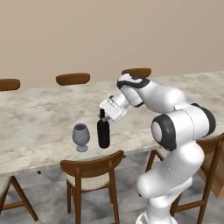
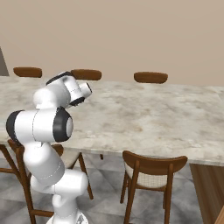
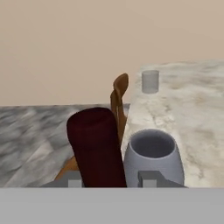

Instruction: There is a wine glass and glass cup on the dining counter. Place the wine bottle next to the wine glass and the juice bottle next to the glass cup.

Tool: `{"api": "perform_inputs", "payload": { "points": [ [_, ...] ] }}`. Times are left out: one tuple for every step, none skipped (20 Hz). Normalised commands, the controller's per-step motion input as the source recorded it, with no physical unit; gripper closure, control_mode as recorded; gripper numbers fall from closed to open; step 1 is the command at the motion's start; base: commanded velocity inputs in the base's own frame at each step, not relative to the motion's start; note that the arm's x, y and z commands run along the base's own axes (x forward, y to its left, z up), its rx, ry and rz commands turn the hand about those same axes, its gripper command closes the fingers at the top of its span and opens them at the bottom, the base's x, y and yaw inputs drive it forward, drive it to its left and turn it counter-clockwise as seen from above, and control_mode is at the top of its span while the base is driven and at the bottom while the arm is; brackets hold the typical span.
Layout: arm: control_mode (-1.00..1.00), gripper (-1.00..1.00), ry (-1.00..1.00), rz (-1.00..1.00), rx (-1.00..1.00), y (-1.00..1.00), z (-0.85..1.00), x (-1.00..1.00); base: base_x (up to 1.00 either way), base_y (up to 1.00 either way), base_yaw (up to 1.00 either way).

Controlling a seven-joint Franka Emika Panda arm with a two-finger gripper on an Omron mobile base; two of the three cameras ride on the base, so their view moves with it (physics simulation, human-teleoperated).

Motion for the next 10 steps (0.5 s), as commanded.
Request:
{"api": "perform_inputs", "payload": {
  "points": [
    [-1.00,1.00,-0.06,0.00,0.03,0.05,-0.11,0.17,0.00,0.00,0.00],
    [-1.00,1.00,-0.08,0.00,0.01,0.06,-0.08,0.16,0.00,0.00,0.00],
    [-1.00,1.00,-0.10,0.00,0.00,0.05,-0.02,0.20,0.00,0.00,0.00],
    [-1.00,1.00,-0.09,0.00,0.00,0.06,-0.01,0.21,0.00,0.00,0.00],
    [-1.00,1.00,-0.09,0.00,0.00,0.07,0.00,0.24,0.00,0.00,0.00],
    [-1.00,1.00,-0.09,0.00,0.00,0.07,-0.02,0.22,0.00,0.00,0.00],
    [-1.00,1.00,-0.08,0.00,0.00,0.08,-0.04,0.22,0.00,0.00,0.00],
    [-1.00,1.00,-0.07,0.00,0.00,0.07,-0.06,0.22,0.00,0.00,0.00],
    [-1.00,1.00,-0.06,0.00,0.00,0.08,-0.10,0.26,0.00,0.00,0.00],
    [-1.00,1.00,-0.12,0.00,0.00,0.12,-0.11,0.22,0.00,0.00,0.00]
  ]
}}
